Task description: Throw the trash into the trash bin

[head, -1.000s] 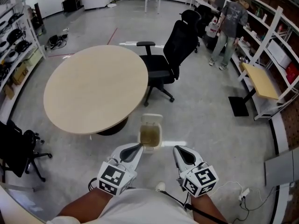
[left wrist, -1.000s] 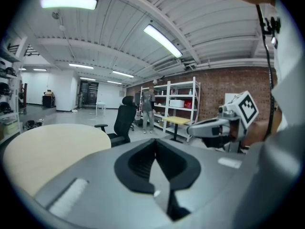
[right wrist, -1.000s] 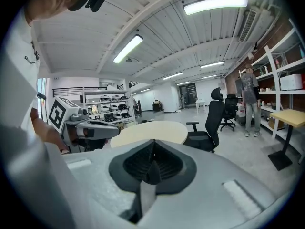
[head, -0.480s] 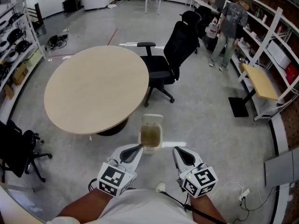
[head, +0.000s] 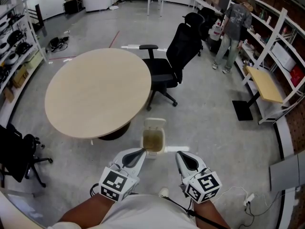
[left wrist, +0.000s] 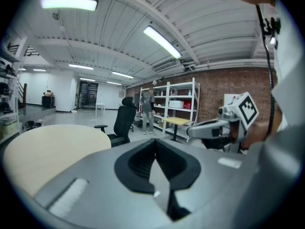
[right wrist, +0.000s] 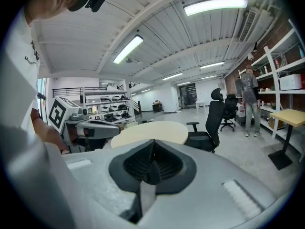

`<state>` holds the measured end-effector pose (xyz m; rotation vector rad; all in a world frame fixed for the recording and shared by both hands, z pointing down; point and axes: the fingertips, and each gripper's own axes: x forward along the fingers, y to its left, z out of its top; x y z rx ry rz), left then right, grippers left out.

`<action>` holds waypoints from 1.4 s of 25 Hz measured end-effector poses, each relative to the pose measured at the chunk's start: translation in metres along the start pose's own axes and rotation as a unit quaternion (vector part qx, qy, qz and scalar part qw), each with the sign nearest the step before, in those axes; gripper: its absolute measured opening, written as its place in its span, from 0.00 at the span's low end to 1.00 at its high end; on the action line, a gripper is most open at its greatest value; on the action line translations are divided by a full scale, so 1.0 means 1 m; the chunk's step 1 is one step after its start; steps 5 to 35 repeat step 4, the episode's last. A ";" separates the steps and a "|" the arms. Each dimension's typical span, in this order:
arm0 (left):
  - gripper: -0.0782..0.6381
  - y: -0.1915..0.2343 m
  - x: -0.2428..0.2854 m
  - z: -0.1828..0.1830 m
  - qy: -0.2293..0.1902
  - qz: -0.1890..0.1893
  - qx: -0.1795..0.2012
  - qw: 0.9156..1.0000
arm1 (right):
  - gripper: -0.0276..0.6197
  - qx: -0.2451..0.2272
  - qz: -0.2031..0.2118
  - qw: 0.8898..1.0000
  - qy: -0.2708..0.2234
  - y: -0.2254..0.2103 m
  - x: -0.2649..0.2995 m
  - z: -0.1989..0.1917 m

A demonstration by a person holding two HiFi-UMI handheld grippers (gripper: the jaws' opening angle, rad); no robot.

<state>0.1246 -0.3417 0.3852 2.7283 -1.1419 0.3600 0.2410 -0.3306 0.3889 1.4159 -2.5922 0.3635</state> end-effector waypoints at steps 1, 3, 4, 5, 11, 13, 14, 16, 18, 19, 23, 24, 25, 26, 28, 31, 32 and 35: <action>0.12 -0.001 0.000 -0.001 -0.001 -0.003 0.000 1.000 | 0.05 0.000 0.000 1.000 0.000 0.000 0.000 0.000; 0.12 -0.003 0.001 -0.003 -0.002 -0.008 0.001 1.000 | 0.05 0.001 0.000 1.000 -0.001 0.000 -0.001 0.001; 0.12 -0.004 0.002 -0.004 -0.002 -0.011 0.001 1.000 | 0.05 0.002 0.000 1.000 -0.001 0.000 -0.002 0.001; 0.12 -0.004 0.002 -0.004 -0.002 -0.011 0.001 1.000 | 0.05 0.002 0.000 1.000 -0.001 0.000 -0.002 0.001; 0.12 -0.004 0.002 -0.004 -0.002 -0.011 0.001 1.000 | 0.05 0.002 0.000 1.000 -0.001 0.000 -0.002 0.001; 0.12 -0.004 0.002 -0.004 -0.002 -0.011 0.001 1.000 | 0.05 0.002 0.000 1.000 -0.001 0.000 -0.002 0.001; 0.12 -0.004 0.002 -0.004 -0.002 -0.011 0.001 1.000 | 0.05 0.002 0.000 1.000 -0.001 0.000 -0.002 0.001; 0.12 -0.004 0.002 -0.004 -0.002 -0.011 0.001 1.000 | 0.05 0.002 0.000 1.000 -0.001 0.000 -0.002 0.001; 0.12 -0.004 0.002 -0.004 -0.002 -0.011 0.001 1.000 | 0.05 0.002 0.000 1.000 -0.001 0.000 -0.002 0.001; 0.12 -0.004 0.002 -0.004 -0.002 -0.011 0.001 1.000 | 0.05 0.002 0.000 1.000 -0.001 0.000 -0.002 0.001; 0.12 -0.004 0.002 -0.004 -0.002 -0.011 0.001 1.000 | 0.05 0.002 0.000 1.000 -0.001 0.000 -0.002 0.001; 0.12 -0.004 0.002 -0.004 -0.002 -0.011 0.001 1.000 | 0.05 0.002 0.000 1.000 -0.001 0.000 -0.002 0.001; 0.12 -0.004 0.002 -0.004 -0.002 -0.011 0.001 1.000 | 0.05 0.002 0.000 1.000 -0.001 0.000 -0.002 0.001; 0.12 -0.004 0.002 -0.004 -0.002 -0.011 0.001 1.000 | 0.05 0.002 0.000 1.000 -0.001 0.000 -0.002 0.001; 0.12 -0.004 0.002 -0.004 -0.002 -0.011 0.001 1.000 | 0.05 0.002 0.000 1.000 -0.001 0.000 -0.002 0.001; 0.12 -0.004 0.002 -0.004 -0.002 -0.011 0.001 1.000 | 0.05 0.002 0.000 1.000 -0.001 0.000 -0.002 0.001; 0.12 -0.004 0.002 -0.004 -0.002 -0.011 0.001 1.000 | 0.05 0.002 0.000 1.000 -0.001 0.000 -0.002 0.001; 0.12 -0.004 0.002 -0.004 -0.002 -0.011 0.001 1.000 | 0.05 0.002 0.000 1.000 -0.001 0.000 -0.002 0.001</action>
